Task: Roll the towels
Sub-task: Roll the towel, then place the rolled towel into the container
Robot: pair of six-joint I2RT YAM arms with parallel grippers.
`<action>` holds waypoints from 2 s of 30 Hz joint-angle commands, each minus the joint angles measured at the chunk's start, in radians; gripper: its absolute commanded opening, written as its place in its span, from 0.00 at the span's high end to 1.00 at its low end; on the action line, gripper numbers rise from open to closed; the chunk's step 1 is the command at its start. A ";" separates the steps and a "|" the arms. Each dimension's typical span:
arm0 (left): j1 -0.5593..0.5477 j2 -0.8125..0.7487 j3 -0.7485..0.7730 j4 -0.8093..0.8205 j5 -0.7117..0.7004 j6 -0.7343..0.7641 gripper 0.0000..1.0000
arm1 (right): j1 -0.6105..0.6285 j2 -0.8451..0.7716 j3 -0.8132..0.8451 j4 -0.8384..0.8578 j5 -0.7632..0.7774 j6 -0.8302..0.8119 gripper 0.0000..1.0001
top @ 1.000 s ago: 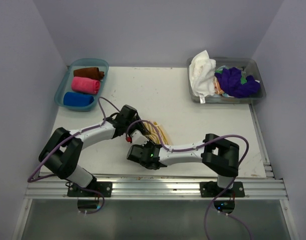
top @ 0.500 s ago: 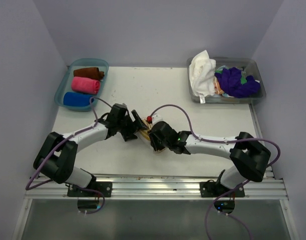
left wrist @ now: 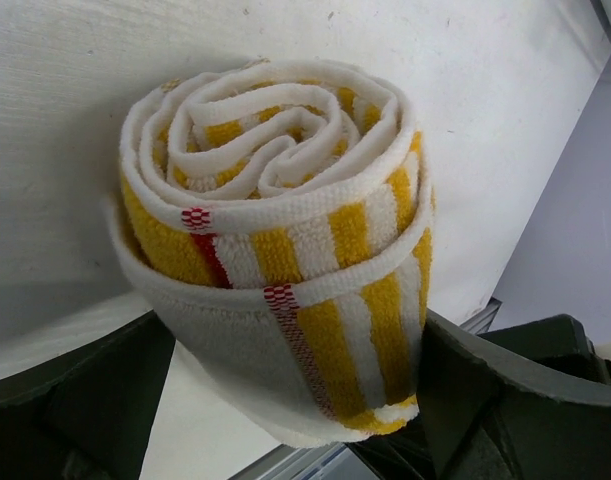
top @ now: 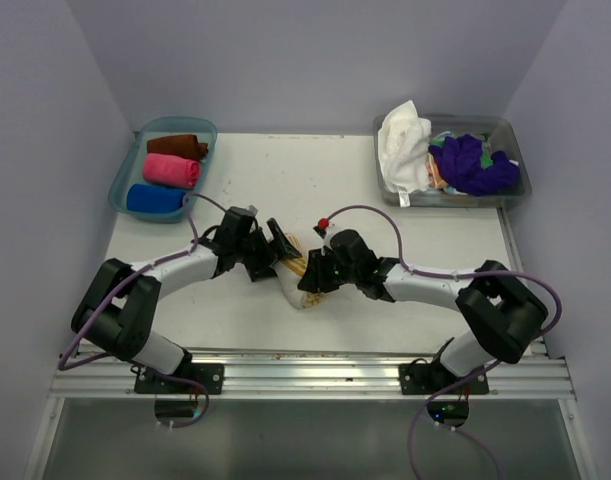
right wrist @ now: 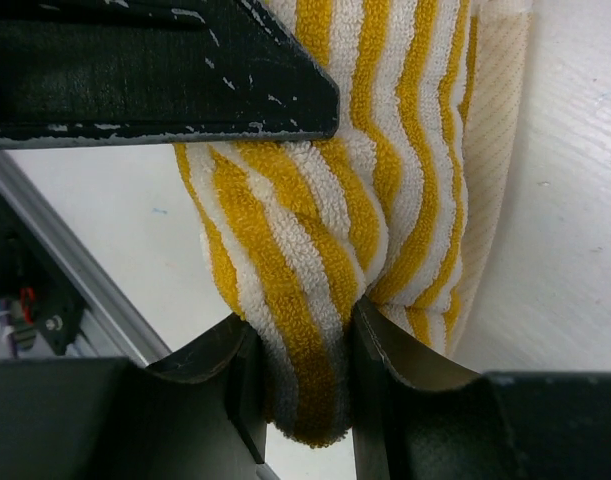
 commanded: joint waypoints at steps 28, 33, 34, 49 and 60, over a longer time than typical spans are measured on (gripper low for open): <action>-0.020 0.131 0.015 0.147 0.034 -0.003 0.12 | -0.059 0.048 -0.044 0.085 -0.140 0.090 0.80; -0.023 0.146 0.026 0.154 0.036 -0.012 0.40 | -0.055 0.025 -0.017 0.000 -0.101 0.051 0.45; -0.023 0.146 0.027 0.154 0.037 -0.012 0.51 | -0.056 0.013 -0.012 -0.022 -0.075 0.040 0.37; 0.116 0.025 0.121 0.098 0.160 0.037 0.75 | -0.058 -0.524 -0.029 -0.487 0.449 0.046 0.13; 0.466 -0.050 0.541 -0.264 0.126 0.195 0.77 | -0.058 -0.544 -0.021 -0.570 0.529 0.058 0.13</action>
